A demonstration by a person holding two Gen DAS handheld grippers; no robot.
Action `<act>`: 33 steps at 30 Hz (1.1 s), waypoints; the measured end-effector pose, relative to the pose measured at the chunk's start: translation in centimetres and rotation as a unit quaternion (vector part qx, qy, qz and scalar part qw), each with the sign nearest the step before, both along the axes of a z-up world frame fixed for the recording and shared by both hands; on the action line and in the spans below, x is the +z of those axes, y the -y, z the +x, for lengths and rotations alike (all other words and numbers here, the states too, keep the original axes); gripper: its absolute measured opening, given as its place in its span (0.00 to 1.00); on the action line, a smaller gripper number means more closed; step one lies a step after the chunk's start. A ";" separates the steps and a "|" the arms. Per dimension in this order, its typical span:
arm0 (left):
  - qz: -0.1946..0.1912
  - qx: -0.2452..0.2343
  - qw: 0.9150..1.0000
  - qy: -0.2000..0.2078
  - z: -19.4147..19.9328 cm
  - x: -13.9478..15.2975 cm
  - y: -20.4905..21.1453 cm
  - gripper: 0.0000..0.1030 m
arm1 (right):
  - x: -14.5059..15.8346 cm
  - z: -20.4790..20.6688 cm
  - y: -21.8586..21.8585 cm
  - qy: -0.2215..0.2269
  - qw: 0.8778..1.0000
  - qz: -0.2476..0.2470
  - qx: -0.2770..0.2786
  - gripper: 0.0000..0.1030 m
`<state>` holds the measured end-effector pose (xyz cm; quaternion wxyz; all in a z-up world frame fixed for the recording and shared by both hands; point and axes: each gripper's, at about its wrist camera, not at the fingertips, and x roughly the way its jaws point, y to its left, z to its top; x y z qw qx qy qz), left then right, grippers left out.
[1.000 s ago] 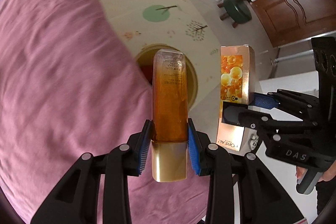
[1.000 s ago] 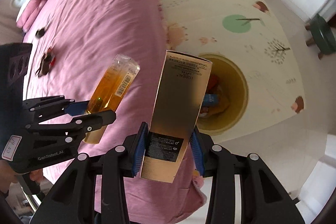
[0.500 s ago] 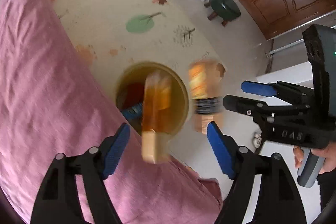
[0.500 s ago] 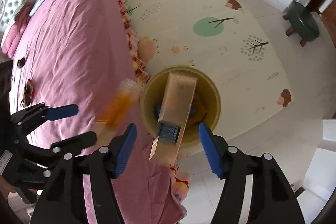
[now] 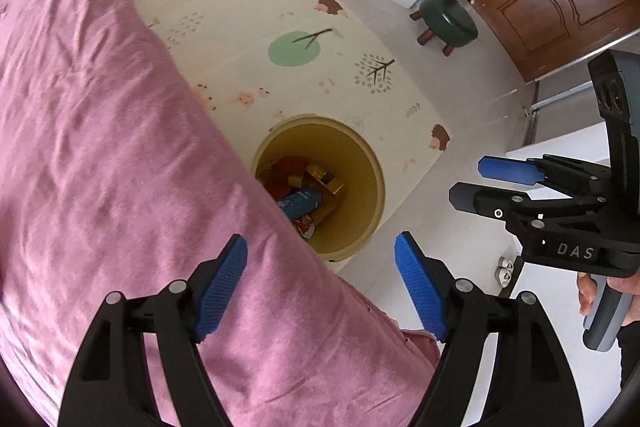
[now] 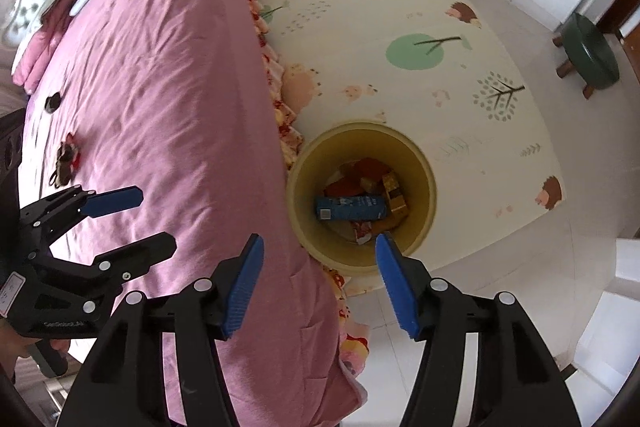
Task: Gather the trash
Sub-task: 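Move both tools back to the dark red cloth and brown sock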
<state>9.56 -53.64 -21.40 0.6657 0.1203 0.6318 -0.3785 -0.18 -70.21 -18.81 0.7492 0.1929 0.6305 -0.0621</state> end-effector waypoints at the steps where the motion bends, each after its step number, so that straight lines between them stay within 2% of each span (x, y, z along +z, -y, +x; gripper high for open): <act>1: 0.000 0.004 1.000 0.004 0.0 0.4 -0.7 0.74 | 0.3 0.2 -0.5 0.002 1.000 -0.001 0.006 0.56; 8: 0.007 0.044 0.999 0.026 0.2 2.3 -6.5 0.77 | 2.3 1.4 -5.8 0.014 0.998 -0.008 0.055 0.56; 20: 0.030 0.128 0.990 0.045 1.0 4.0 -20.7 0.78 | 4.0 4.2 -18.3 0.030 0.990 0.006 0.136 0.56; 33: 0.044 0.169 0.983 0.062 1.4 4.9 -33.8 0.78 | 4.9 6.1 -31.3 0.034 0.980 0.002 0.195 0.56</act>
